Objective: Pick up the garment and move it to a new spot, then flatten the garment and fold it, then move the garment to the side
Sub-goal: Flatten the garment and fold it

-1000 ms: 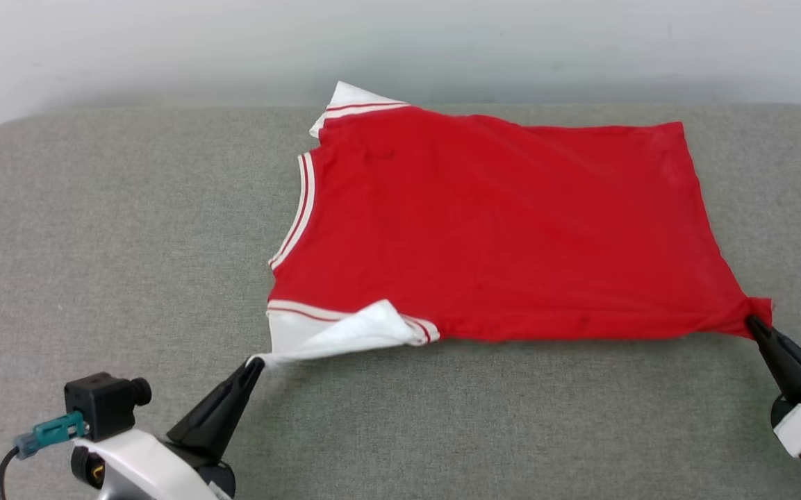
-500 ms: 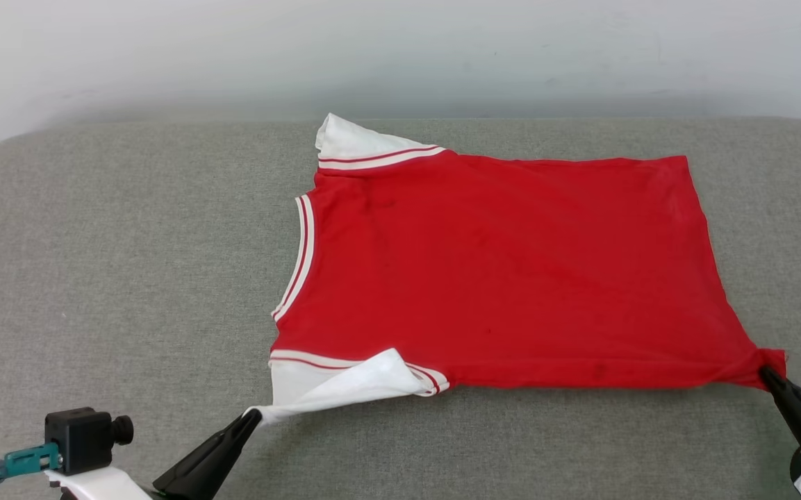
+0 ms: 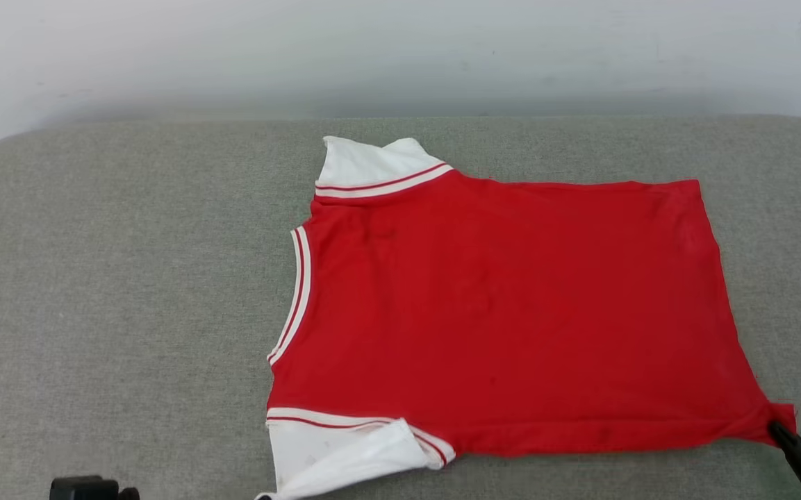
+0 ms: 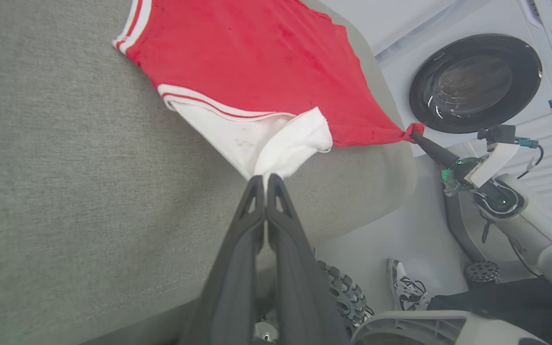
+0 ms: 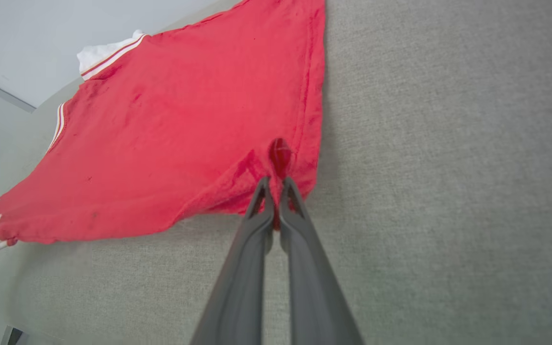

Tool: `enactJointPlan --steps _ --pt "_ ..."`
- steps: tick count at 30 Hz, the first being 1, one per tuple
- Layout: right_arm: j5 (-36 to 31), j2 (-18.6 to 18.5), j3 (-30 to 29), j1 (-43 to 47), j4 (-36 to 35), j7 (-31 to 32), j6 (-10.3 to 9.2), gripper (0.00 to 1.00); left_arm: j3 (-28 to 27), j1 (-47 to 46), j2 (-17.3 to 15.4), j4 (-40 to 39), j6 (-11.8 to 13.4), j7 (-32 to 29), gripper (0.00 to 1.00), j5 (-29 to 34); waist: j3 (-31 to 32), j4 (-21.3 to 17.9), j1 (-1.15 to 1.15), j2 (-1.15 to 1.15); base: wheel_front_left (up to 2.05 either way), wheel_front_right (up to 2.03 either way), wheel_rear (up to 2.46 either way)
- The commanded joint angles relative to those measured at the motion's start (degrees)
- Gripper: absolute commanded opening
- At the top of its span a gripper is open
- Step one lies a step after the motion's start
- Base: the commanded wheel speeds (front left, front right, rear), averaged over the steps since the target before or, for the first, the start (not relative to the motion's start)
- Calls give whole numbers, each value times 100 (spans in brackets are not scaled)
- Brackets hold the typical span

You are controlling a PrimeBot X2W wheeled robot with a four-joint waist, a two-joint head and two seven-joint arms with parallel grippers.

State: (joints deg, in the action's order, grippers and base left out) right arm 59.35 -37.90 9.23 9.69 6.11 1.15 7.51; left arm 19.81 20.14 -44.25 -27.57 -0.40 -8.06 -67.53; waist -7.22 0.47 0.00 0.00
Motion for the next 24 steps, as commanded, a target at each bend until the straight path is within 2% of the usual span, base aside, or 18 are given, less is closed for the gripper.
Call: enactJointPlan --steps 1,8,14,18,24 --pt "-8 35 -139 175 -132 40 -5 0 -78 123 -53 -170 39 5 0 -80 -24 6 0 0 0 0 0" --pt "6 141 -590 516 -681 589 -5 0 -339 217 -336 -712 58 -62 0 -258 -123 -23 0 0 0 0 0" --pt "-22 269 -772 84 -1004 1249 -5 0 -704 -129 -665 -890 104 -230 0 -281 -280 -133 0 0 0 0 0" --pt "-150 409 -767 -380 -934 1719 -4 0 -821 -644 -883 -746 60 -487 0 -240 -373 -133 0 0 0 0 0" --pt "-359 746 -818 -1153 -679 2149 -4 0 -779 -1701 -917 -35 -26 -804 0 -172 -491 -160 0 0 0 0 0"
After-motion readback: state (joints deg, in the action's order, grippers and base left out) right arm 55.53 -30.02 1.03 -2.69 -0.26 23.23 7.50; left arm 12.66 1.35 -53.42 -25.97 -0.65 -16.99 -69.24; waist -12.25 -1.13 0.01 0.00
